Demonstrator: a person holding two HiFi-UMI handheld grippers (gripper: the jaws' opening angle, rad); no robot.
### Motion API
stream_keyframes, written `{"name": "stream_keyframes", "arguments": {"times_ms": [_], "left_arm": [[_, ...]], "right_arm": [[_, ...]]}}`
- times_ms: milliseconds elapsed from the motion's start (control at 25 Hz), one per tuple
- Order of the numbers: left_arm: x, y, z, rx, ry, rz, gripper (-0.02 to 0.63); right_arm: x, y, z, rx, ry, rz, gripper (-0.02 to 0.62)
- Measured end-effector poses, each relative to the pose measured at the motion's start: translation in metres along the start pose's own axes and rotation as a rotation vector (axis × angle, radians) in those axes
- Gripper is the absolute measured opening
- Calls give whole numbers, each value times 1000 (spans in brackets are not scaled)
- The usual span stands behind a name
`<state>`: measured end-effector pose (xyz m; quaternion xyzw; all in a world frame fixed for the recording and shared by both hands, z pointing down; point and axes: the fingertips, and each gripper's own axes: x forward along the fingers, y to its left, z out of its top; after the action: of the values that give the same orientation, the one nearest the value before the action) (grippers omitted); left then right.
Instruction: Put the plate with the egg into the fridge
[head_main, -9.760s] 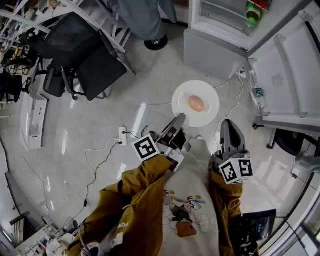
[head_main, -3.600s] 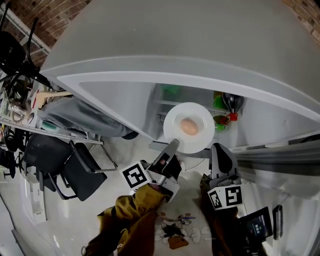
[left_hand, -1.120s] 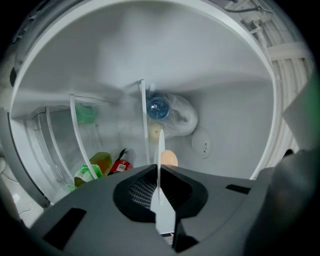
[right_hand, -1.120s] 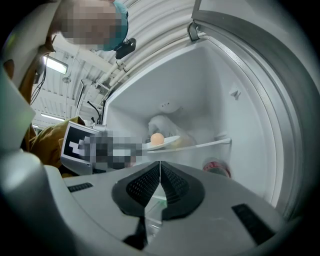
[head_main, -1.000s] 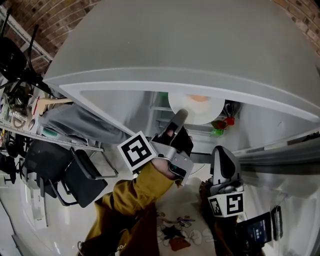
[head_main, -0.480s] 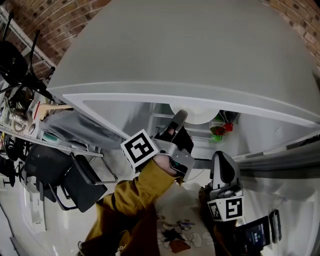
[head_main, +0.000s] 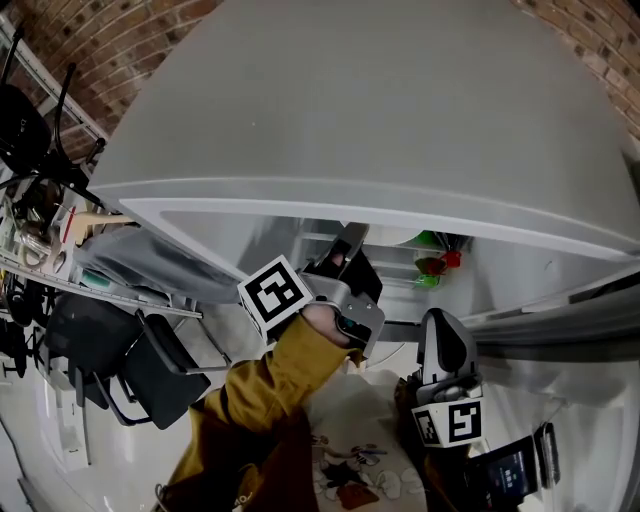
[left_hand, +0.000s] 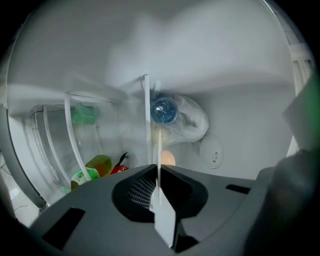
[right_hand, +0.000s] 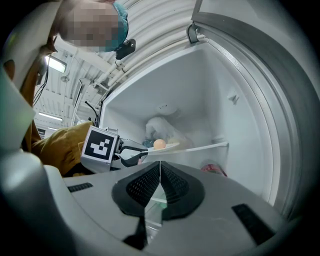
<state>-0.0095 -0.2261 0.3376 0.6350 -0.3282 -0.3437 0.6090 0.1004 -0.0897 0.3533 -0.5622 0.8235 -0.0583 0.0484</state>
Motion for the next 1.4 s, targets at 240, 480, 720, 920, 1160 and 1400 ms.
{"name": "stream_keyframes", "arguments": {"times_ms": [240,480,720,920,1160,1400], "left_arm": [[4,2,3,2,-7,4,17],[6,6,4,12,-3,24,17],[11,8,9,-2,-21,35,17],[17,9,15,-2,-29,48,17],[23,10,19,0,-40,53,17],[31,11,21,8,-38,68,18]], "right_arm": [[2,-1,0,-8,-3,0,8],[4,-1,3,-14,-13,-7,8],[3,-1,4,-15,-13,-11,8],[2,-2,5,-12,-18,-16,8],[2,-4,4,-7,-21,-23,8],[3,-5,3,-3,-20,-30,8]]}}
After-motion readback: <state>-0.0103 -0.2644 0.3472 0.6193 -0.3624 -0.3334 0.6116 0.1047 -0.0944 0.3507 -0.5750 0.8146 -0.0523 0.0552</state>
